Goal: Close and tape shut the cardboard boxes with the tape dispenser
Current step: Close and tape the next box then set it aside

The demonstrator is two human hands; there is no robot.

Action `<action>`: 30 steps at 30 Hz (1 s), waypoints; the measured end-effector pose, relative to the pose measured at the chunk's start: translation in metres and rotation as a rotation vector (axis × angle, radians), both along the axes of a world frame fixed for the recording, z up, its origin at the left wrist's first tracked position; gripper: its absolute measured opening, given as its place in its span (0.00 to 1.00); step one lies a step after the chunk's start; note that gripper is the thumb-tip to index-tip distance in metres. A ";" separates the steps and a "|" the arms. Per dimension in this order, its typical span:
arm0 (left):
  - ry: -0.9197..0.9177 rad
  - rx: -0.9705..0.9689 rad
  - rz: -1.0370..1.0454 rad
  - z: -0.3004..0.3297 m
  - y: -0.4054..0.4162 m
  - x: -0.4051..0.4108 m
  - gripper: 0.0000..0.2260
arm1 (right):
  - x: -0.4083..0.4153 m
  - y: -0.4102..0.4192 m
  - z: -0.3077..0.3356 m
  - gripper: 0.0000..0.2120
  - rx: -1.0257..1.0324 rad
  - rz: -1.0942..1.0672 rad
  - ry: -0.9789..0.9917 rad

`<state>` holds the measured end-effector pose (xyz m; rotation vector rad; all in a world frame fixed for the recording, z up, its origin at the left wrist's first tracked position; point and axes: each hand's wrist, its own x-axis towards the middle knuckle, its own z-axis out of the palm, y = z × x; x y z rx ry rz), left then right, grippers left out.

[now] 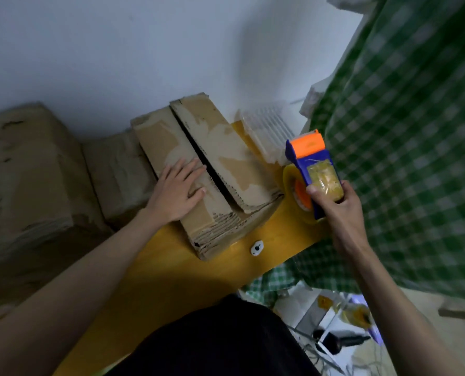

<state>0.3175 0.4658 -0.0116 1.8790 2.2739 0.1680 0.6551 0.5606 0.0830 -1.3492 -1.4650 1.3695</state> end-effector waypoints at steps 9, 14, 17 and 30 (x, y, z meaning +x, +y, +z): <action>-0.271 0.219 0.150 0.020 -0.004 0.009 0.21 | -0.035 0.044 0.019 0.25 0.188 0.315 -0.087; -0.745 0.461 0.462 0.095 0.022 0.023 0.15 | -0.052 0.049 0.031 0.27 0.262 0.446 -0.085; -1.105 0.384 0.494 0.134 0.037 0.033 0.18 | -0.060 0.051 0.033 0.27 0.286 0.506 -0.080; -1.363 0.425 0.482 0.176 0.030 0.054 0.14 | -0.064 0.052 0.050 0.36 0.297 0.607 -0.052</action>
